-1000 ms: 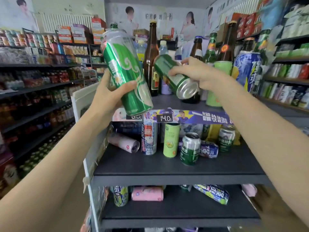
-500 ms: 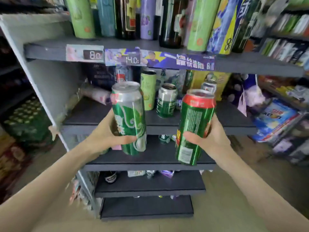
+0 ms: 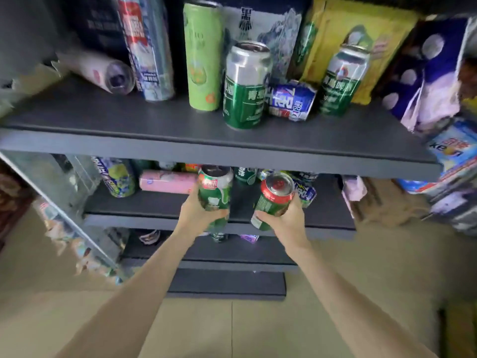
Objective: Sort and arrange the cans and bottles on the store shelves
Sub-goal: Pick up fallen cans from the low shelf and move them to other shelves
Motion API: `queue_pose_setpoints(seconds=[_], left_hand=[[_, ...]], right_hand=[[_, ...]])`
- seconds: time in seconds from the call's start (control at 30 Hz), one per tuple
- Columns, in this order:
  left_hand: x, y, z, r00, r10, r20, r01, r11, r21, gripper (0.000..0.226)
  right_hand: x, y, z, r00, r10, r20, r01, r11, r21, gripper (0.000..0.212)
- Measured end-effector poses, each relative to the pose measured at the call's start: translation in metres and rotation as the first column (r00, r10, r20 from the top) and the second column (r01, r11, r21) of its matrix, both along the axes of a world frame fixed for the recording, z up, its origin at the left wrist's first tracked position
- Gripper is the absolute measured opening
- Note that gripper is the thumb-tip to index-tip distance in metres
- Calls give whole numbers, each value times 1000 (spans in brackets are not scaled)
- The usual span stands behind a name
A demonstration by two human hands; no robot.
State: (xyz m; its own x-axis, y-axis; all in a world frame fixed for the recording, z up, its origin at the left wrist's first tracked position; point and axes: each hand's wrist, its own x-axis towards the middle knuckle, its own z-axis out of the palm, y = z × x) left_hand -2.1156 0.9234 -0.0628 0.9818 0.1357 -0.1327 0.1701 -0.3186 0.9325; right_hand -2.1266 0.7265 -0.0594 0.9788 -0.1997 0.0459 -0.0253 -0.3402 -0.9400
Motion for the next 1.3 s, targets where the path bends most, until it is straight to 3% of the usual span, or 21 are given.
queue_pose_setpoints(seconds=[0.13, 0.3, 0.53, 0.67, 0.8, 0.93, 1.13, 1.3], left_hand=[[34, -10, -19, 997, 68, 31, -68, 998, -4, 71], [62, -17, -26, 991, 112, 69, -114, 993, 17, 69], [77, -32, -27, 980, 190, 60, -195, 977, 86, 72], [58, -33, -31, 979, 200, 27, -202, 977, 69, 90], [15, -33, -34, 986, 162, -28, -157, 978, 140, 81], [-18, -41, -27, 998, 56, 11, -57, 975, 213, 64], [-11, -85, -19, 960, -281, -16, 276, 931, 240, 59], [-10, -102, -21, 949, -301, -92, 314, 930, 193, 69]], right_hand=[[45, 8, -14, 999, -32, 41, 34, 998, -57, 80], [73, 16, -21, 996, -33, 87, 41, 995, -90, 74], [49, -13, -38, 993, 108, 57, -91, 966, -243, 79], [43, -59, -38, 977, 4, 213, 112, 841, -529, 74], [65, -82, -49, 1000, -25, 13, 27, 737, -676, 78], [67, -94, -45, 998, 68, -9, -52, 658, -752, 68], [28, -114, -50, 997, 70, -26, -70, 752, -656, 75], [0, -120, -48, 993, 22, -112, -78, 851, -520, 81]])
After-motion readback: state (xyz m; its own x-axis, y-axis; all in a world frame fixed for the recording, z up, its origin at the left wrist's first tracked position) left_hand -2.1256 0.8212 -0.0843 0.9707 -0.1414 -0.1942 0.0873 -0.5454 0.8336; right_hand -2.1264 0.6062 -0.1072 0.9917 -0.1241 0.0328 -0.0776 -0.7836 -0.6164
